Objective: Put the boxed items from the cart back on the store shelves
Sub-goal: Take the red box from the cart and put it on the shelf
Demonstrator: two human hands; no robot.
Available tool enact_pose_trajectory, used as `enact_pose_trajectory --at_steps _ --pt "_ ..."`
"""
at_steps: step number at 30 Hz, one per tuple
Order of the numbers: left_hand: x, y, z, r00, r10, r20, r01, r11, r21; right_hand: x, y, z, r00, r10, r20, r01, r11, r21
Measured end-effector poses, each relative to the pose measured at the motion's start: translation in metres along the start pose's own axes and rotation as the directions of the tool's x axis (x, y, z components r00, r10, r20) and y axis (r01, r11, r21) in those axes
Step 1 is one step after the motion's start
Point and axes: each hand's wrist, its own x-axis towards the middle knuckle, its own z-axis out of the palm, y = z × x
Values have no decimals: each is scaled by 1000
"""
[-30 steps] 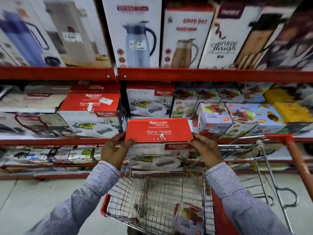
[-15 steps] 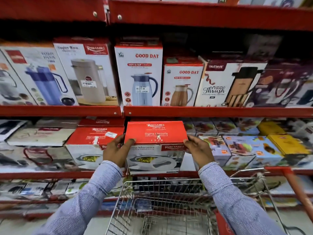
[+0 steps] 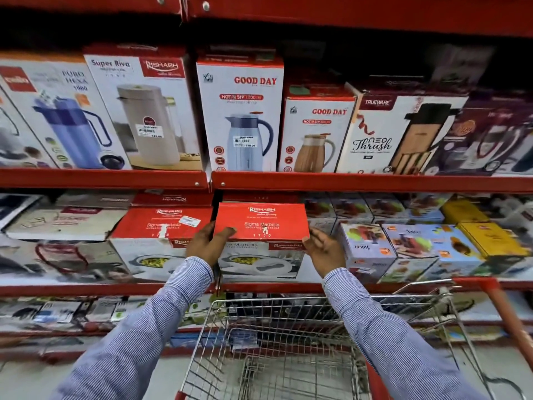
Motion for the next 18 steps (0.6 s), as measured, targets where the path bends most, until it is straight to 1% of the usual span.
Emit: enact_pose_trajectory --at_steps 3,7,11,14,18 --pt "-2 1 5 999 -41 33 41 999 8 0 2 1 999 29 27 -28 999 -46" --pt "7 -6 6 996 -69 59 64 995 82 1 6 2 997 28 70 -23 997 -77" --pt "9 -5 6 995 -63 84 51 989 137 4 1 4 987 45 157 -44 999 -8" --pt "0 2 9 998 15 66 -33 963 269 5 0 -1 974 80 211 -92 995 46" --pt "-9 -6 10 980 170 105 -199 864 463 0 6 -10 962 117 247 -146 984 102"
